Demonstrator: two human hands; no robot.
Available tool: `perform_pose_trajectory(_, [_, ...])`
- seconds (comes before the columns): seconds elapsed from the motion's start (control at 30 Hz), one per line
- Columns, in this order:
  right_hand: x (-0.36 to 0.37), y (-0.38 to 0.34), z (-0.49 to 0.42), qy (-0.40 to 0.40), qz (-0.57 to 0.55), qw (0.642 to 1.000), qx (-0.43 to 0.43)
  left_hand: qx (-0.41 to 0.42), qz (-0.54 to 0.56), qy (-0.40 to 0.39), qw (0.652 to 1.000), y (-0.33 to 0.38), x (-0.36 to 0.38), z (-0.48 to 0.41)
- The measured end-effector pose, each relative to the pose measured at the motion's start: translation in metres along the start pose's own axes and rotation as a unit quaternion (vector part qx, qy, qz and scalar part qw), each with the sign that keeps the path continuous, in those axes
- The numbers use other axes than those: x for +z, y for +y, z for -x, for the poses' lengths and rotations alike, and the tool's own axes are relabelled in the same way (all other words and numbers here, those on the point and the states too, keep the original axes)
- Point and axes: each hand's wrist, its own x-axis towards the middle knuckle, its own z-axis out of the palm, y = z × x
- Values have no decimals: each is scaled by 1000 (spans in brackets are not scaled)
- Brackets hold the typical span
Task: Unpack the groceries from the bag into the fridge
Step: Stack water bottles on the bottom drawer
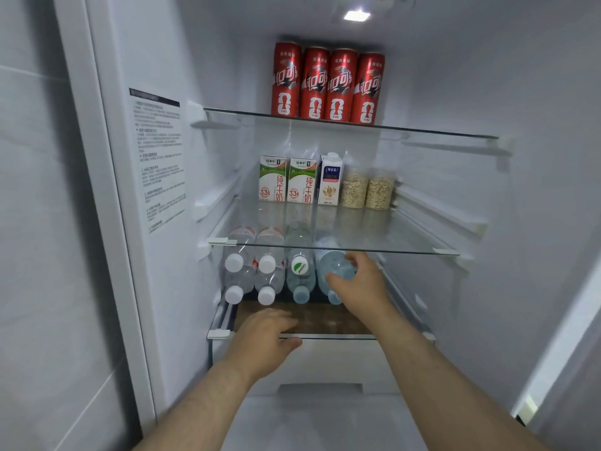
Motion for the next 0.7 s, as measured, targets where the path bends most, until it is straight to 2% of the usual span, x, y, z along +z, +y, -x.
perform_pose_trajectory(0.17, [-2, 3, -2, -57, 20, 997, -51, 2, 3, 9, 1000, 1, 0, 0])
perform_pose_trajectory(0.27, [-8, 4, -3, -79, 0, 996, -40, 4, 3, 6, 1000, 0, 1, 0])
perform_pose_trajectory(0.7, [2, 24, -26, -73, -6, 997, -23, 7, -2, 4, 1000, -6, 5, -2])
